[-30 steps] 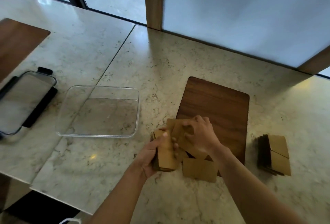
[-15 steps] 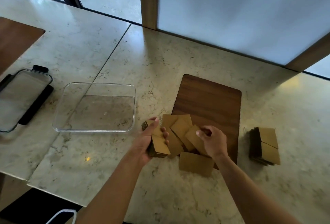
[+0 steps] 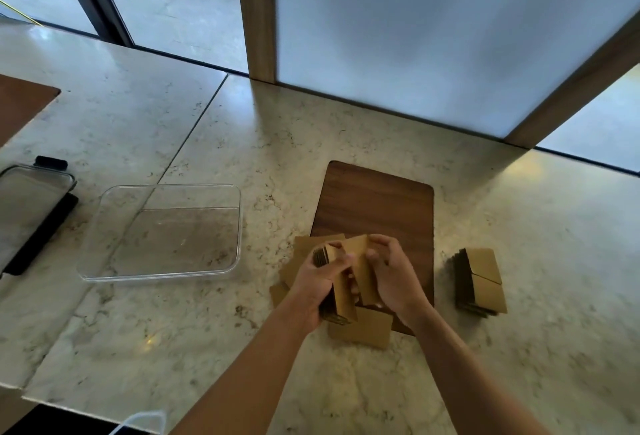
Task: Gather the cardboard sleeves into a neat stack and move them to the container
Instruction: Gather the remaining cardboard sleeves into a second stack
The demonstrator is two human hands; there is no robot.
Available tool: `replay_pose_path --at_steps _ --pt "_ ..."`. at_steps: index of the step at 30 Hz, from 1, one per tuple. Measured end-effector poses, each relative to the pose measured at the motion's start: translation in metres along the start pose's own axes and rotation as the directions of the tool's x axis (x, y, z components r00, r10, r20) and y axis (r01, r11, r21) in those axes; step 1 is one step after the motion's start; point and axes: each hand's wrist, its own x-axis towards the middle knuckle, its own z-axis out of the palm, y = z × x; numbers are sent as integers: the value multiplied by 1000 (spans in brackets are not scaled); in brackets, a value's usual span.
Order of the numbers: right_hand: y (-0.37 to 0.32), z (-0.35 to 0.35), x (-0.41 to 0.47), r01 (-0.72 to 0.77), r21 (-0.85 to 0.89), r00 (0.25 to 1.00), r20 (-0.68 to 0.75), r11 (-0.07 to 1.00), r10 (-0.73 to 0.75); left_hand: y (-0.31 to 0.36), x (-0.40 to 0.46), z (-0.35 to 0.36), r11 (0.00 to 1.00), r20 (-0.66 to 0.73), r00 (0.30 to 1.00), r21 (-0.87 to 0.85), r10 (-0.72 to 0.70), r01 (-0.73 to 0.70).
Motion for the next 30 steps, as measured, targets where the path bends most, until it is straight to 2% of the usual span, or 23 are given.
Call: replay_pose_path --at_steps 3,5,6,8,9,10,12,13,14,15,16,17,18,19,21,23,24,25,28,30 --pt "6 2 -12 44 80 981 183 996 -58 -3 3 -1 999 -90 994 5 54 -54" --pt "7 -1 -16 28 184 989 138 983 -54 -3 3 -4 996 -108 991 -37 80 -84" --pt "7 -1 -18 15 207 998 58 978 -27 -3 1 -5 994 -102 991 -67 84 -91" --pt "7 5 -23 0 175 989 -148 985 26 -5 -1 -6 991 -73 995 -107 73 -81" --pt "8 11 -25 -1 144 979 -200 990 30 -7 -1 -6 994 -65 996 -95 53 -59" --pt "9 19 -29 -2 111 985 -172 994 21 -9 -1 -6 998 -75 997 -52 27 -31" --pt "17 37 -32 26 1 999 -26 1000 -26 -12 0 -9 998 -148 989 57 4 5" --pt "22 41 -29 51 -73 998 -22 996 -53 -15 2 -13 998 -182 983 66 0 12" --pt "25 43 -23 65 -142 993 -87 988 -78 -16 2 -17 999 -203 979 41 -9 18" --pt "26 41 -14 53 -200 972 -212 978 -96 -16 2 -22 1000 -199 980 -9 -20 19" --pt "25 37 -5 25 -247 935 -338 969 -110 -15 1 -27 997 -167 985 -76 -30 17" --pt "25 33 3 11 -301 905 -402 954 -137 -14 -1 -32 989 -136 990 -147 -36 16" --pt "25 30 10 31 -388 910 -371 921 -187 -12 -3 -37 980 -107 994 -197 -37 15" --pt "26 28 17 74 -501 940 -253 862 -228 -10 -6 -41 975 -82 996 -224 -30 11" --pt "26 30 24 147 -710 977 -4 689 -213 -7 -10 -49 970 -71 997 -242 -17 -1" --pt "32 33 26 147 -828 985 72 541 -158 -2 -11 -56 959 -85 996 -284 -19 -6" --pt "37 33 26 126 -847 989 67 517 -131 0 -10 -58 953 -94 995 -302 -17 -12" --pt "44 31 26 106 -828 992 51 550 -113 1 -9 -60 951 -106 994 -310 -11 -22" --pt "52 18 22 55 -609 995 -37 791 -97 5 -5 -62 955 -145 989 -294 7 -50" --pt "49 8 22 -13 -465 994 -105 885 -41 6 -3 -61 973 -188 982 -224 17 -60"
